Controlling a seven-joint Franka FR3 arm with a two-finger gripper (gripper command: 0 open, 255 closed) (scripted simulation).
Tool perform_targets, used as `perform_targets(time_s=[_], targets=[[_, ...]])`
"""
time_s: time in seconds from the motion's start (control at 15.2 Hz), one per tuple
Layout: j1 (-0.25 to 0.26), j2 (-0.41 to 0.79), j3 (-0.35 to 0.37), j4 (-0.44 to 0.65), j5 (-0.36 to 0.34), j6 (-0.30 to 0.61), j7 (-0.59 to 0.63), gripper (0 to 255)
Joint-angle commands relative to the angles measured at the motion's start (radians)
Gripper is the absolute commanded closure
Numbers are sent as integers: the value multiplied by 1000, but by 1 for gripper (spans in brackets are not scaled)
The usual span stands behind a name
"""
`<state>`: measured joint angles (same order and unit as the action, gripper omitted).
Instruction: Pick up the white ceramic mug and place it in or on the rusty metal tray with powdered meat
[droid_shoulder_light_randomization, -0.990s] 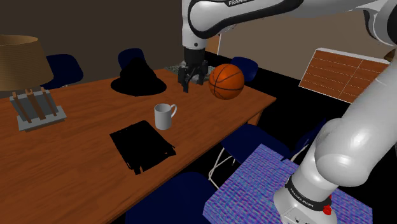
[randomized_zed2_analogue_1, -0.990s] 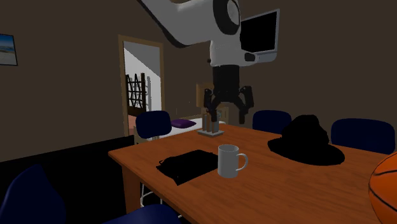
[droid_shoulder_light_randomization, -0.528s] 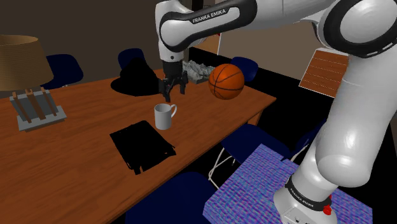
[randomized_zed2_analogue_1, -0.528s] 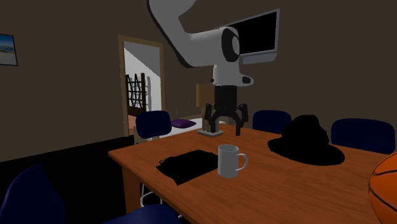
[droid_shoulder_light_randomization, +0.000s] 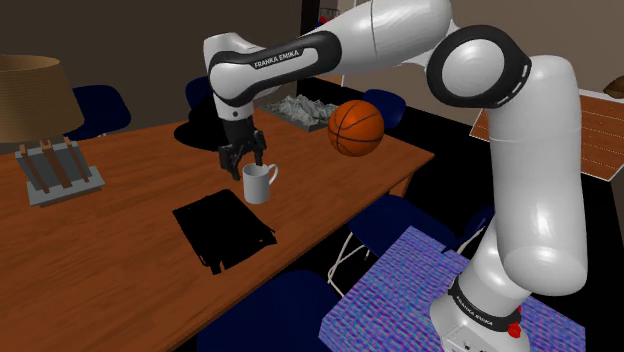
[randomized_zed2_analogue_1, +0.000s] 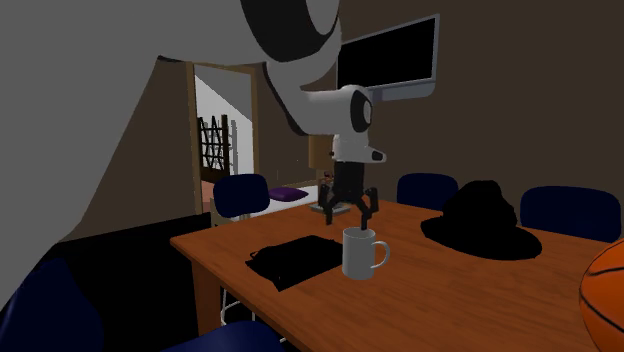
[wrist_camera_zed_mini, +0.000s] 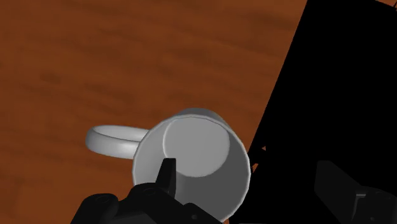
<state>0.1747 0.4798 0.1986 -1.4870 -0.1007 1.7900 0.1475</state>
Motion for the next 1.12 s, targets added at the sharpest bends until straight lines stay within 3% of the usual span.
perform_targets(time_s=[0.0, 0.4, 0.86, 0.92, 1.06], targets=[[2, 21, 0, 4, -2, 12, -2, 0], [-1, 27, -2, -62, -6, 84, 1, 0], [-1, 28, -2, -61, -6, 84, 1, 0], [-1, 28, -2, -61, -6, 84, 1, 255], [-1, 28, -2, -61, -6, 84, 1, 255]])
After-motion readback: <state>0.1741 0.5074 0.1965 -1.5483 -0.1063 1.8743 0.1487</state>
